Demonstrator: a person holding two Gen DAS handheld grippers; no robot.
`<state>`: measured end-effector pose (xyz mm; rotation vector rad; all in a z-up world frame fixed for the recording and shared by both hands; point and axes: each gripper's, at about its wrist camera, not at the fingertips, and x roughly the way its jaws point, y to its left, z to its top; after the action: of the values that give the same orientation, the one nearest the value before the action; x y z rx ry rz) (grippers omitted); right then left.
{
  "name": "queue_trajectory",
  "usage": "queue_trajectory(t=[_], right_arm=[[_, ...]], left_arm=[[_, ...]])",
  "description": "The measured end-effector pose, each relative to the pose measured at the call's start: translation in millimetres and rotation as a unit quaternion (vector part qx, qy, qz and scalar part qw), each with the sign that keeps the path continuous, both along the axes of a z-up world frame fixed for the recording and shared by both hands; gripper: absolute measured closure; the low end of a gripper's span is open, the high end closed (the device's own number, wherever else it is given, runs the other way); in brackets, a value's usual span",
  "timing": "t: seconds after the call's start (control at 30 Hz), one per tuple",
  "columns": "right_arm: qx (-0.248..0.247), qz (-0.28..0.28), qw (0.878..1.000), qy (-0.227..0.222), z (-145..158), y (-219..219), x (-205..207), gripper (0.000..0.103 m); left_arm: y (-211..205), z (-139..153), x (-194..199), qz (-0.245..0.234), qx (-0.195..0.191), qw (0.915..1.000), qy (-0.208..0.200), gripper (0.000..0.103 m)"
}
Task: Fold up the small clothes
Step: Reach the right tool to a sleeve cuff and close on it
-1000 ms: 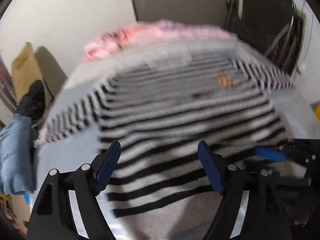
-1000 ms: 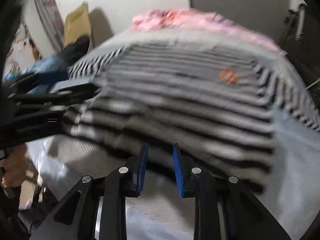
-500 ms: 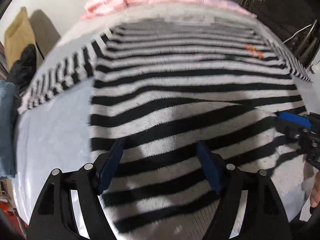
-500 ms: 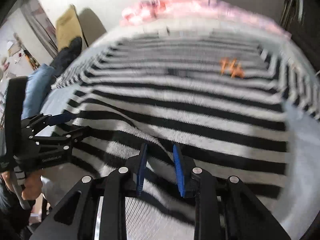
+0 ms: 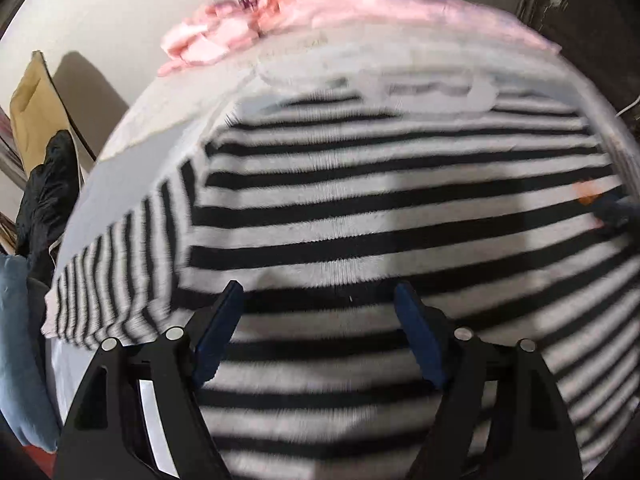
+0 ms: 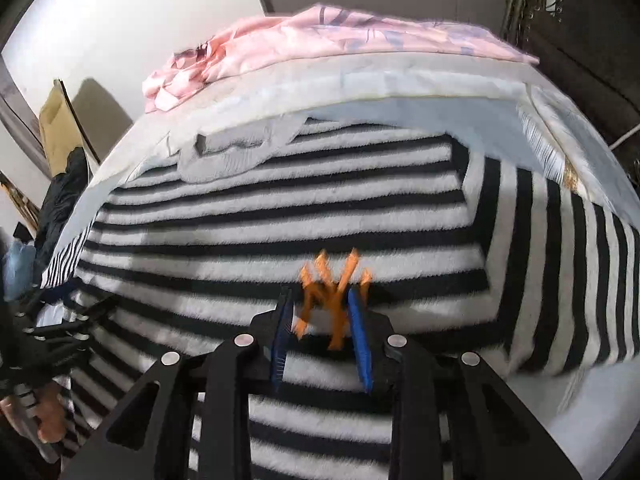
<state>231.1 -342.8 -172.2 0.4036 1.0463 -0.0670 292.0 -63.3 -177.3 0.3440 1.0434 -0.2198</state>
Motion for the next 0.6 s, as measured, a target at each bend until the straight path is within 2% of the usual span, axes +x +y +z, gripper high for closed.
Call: queue_trajectory(t=[0.07,0.2,0.3,0.4,0.43,0.57,0.6], right_arm=[[0.021,-0.022,0.999,-0.019,7,-15,-10,0.074],[0.025,-0.117,0.991,-0.066,27,-75,-59,0.071],[0.04,-0.214,0.974,-0.067,24,-133,-114,0.07],[0.049,-0.296,0.952,-0.055,11,-181,-166,0.068],[0.06,-0.326,0.942,-0.057,6,-195,-181,0.068],[0.131,-0.384,0.911,-0.079,-12,-222,-205,0.068],[0.138,-0.389,0.907,-0.082,-14,-225,-208,0.068]], left_arm=[[-5,0,9,-0.003,0.008,1.0,0.0,0.023],[-10,14,22,-0.004,-0.022,0.9997,-0.005,0.023],[-28,20,31,-0.019,-0.033,0.9993,-0.006,0.024],[-59,19,31,-0.048,-0.045,0.9978,0.008,0.024],[-70,18,30,-0.057,-0.047,0.9972,0.01,0.024],[-113,14,12,-0.094,-0.049,0.9942,0.015,0.024],[-121,12,8,-0.102,-0.049,0.9934,0.018,0.024]])
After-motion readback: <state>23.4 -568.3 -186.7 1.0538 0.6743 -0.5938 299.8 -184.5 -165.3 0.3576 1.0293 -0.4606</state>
